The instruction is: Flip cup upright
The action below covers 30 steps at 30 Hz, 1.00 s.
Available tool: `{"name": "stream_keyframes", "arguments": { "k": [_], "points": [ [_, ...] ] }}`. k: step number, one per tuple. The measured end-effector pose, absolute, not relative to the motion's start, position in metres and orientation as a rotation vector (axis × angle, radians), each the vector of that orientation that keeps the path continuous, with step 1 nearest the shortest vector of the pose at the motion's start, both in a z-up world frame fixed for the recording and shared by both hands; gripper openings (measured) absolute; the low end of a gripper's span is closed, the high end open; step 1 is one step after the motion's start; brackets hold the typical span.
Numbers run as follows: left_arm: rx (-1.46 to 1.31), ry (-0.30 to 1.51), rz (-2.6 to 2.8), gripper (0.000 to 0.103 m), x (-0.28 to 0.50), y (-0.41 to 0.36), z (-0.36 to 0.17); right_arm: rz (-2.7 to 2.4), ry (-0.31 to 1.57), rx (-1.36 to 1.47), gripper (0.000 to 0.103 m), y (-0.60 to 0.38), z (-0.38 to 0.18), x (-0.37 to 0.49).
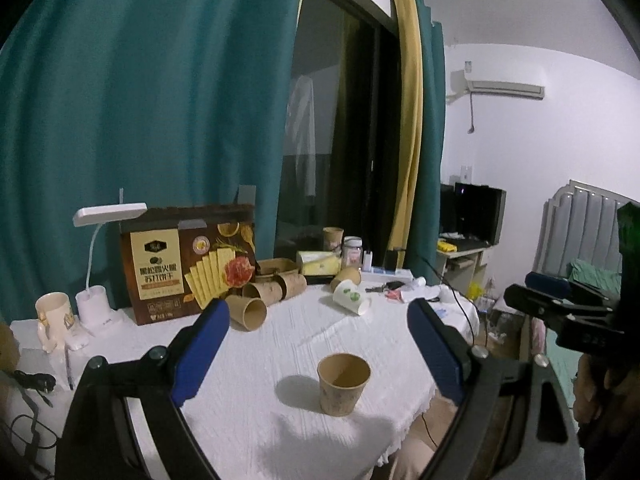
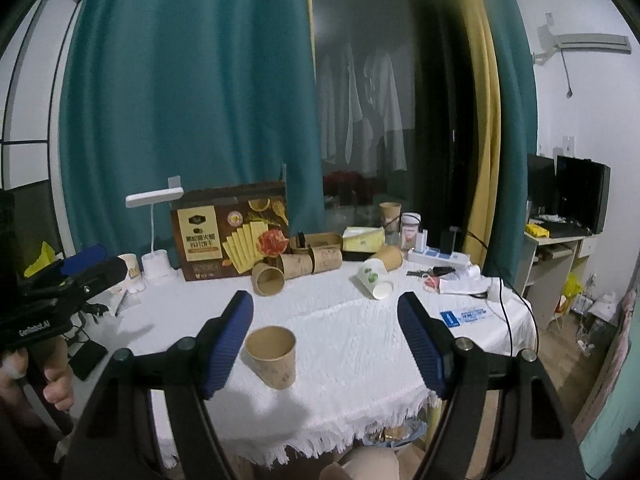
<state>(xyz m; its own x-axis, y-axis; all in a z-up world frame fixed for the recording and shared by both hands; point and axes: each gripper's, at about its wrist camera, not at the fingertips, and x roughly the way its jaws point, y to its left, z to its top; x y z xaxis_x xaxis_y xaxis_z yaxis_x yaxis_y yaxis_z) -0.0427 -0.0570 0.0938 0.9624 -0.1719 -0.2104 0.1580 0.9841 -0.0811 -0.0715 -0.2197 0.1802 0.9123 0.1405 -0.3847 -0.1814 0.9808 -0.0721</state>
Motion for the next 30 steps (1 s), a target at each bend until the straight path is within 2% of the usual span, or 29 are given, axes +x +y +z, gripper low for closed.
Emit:
{"name": "stream_keyframes", "arguments": {
  "k": [30],
  "points": [
    [-0.093, 0.240, -0.149, 0.091, -0.048, -0.044, 0.083, 0.199, 0.444, -0.098, 0.075, -0.207, 0.160, -0.058]
  ]
}}
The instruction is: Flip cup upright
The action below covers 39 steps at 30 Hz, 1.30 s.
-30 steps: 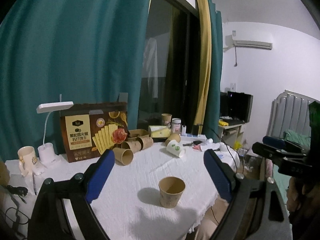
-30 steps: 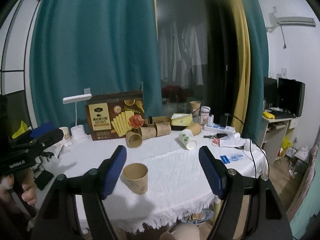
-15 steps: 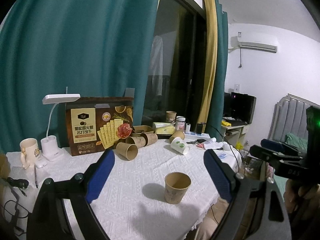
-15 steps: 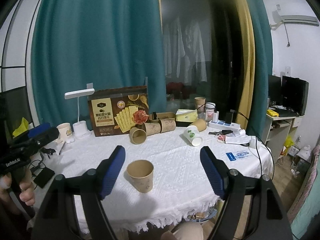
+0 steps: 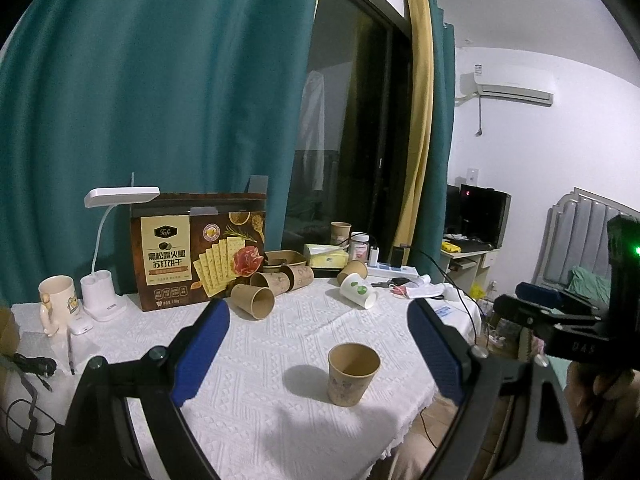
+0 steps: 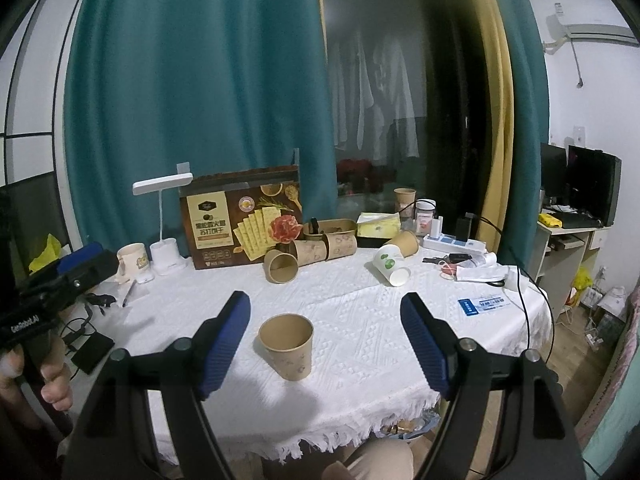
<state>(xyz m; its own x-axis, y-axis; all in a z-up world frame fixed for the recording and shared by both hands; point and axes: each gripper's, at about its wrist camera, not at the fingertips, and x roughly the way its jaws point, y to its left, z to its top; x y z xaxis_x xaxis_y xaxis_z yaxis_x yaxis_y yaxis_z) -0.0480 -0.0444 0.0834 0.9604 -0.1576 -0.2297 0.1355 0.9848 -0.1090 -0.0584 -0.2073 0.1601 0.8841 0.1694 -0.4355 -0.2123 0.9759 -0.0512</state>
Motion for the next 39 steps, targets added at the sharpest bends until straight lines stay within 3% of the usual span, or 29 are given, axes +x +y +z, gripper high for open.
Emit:
{"name": "stream_keyframes", "arguments": {
  "k": [39],
  "points": [
    [-0.087, 0.250, -0.156, 0.091, -0.0500, -0.0510, 0.0825, 0.203, 0.446, -0.097, 0.076, -0.2089, 0.1585, -0.0589]
  ]
}}
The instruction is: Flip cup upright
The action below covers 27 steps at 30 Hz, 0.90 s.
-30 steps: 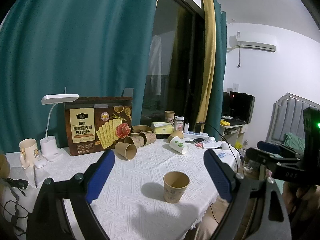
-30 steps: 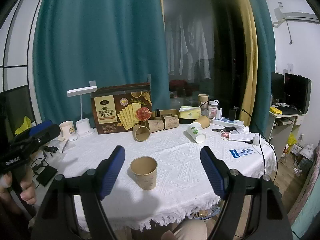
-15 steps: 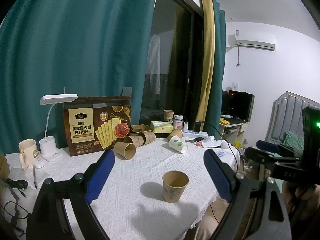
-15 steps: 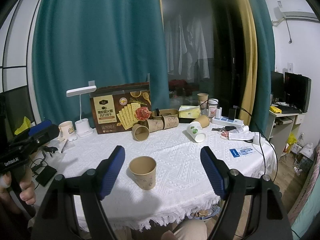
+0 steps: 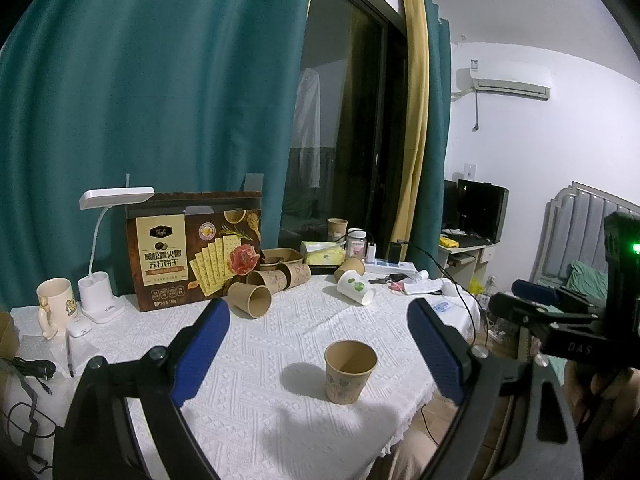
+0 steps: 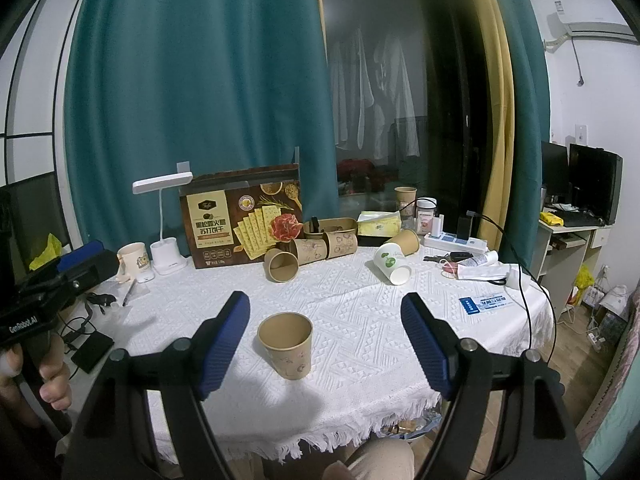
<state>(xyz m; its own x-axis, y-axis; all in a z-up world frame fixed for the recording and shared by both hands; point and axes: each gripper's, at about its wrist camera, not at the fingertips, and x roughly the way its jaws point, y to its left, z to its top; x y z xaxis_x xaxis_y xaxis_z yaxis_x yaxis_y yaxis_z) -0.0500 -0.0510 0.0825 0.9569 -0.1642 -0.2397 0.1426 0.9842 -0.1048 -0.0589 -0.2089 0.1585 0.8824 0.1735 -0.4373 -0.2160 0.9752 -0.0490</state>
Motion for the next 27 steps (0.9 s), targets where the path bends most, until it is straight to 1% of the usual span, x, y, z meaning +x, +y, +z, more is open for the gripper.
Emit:
{"name": "stream_keyframes", "arguments": {
  "k": [27],
  "points": [
    [-0.089, 0.261, -0.161, 0.091, -0.0496, -0.0517, 0.0819, 0.201, 0.446, -0.096, 0.076, -0.2079, 0.1588, -0.0588]
  ]
}}
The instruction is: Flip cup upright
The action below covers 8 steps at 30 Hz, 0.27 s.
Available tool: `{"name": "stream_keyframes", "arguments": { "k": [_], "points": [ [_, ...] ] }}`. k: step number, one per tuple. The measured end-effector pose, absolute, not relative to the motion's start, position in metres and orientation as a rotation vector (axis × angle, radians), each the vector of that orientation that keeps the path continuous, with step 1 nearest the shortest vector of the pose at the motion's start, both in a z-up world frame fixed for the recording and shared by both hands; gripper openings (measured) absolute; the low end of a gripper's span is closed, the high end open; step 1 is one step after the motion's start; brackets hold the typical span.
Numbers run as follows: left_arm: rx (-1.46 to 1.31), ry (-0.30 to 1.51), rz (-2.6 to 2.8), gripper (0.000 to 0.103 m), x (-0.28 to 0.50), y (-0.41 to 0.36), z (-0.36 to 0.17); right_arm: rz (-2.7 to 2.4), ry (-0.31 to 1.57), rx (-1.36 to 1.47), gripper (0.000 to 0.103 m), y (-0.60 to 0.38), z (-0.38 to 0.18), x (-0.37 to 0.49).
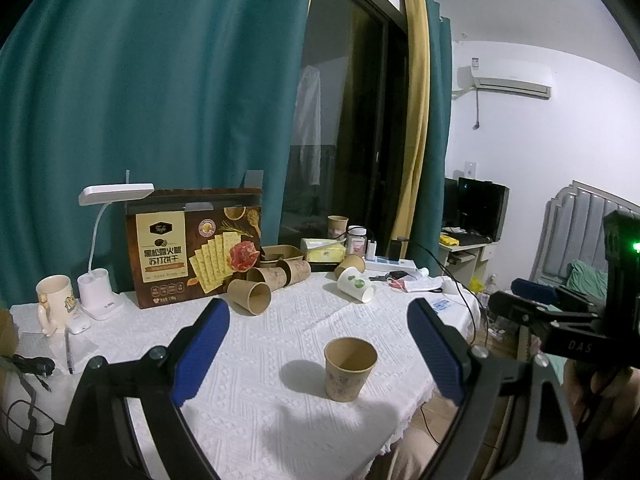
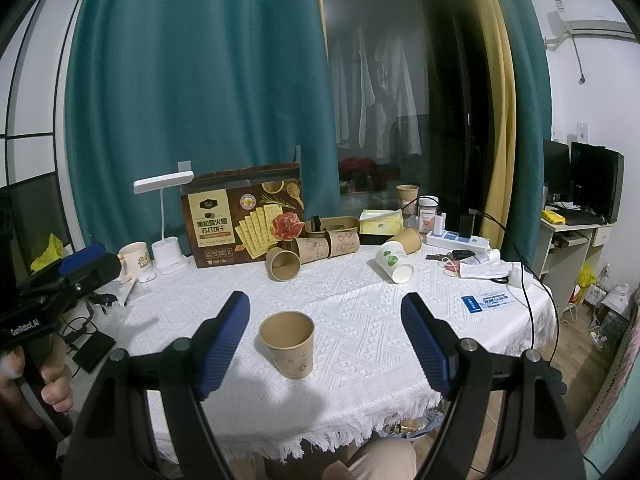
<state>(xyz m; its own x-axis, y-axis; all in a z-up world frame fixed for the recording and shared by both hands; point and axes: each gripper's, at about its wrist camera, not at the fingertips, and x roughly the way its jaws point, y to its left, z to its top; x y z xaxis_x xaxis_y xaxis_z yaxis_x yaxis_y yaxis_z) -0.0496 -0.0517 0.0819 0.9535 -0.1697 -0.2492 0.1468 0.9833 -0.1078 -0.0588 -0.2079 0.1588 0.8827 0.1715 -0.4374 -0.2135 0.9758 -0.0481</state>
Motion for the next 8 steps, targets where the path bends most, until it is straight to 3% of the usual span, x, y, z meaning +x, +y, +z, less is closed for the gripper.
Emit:
{"name": "stream_keyframes", "arguments": {
  "k": [8],
  "points": [
    [-0.081, 0.258, -0.168, 0.091, -0.0492, -0.0529, 0.0808, 0.202, 0.447, -0.096, 0.076, -0.2084, 0.1590, -0.0586]
  ]
}}
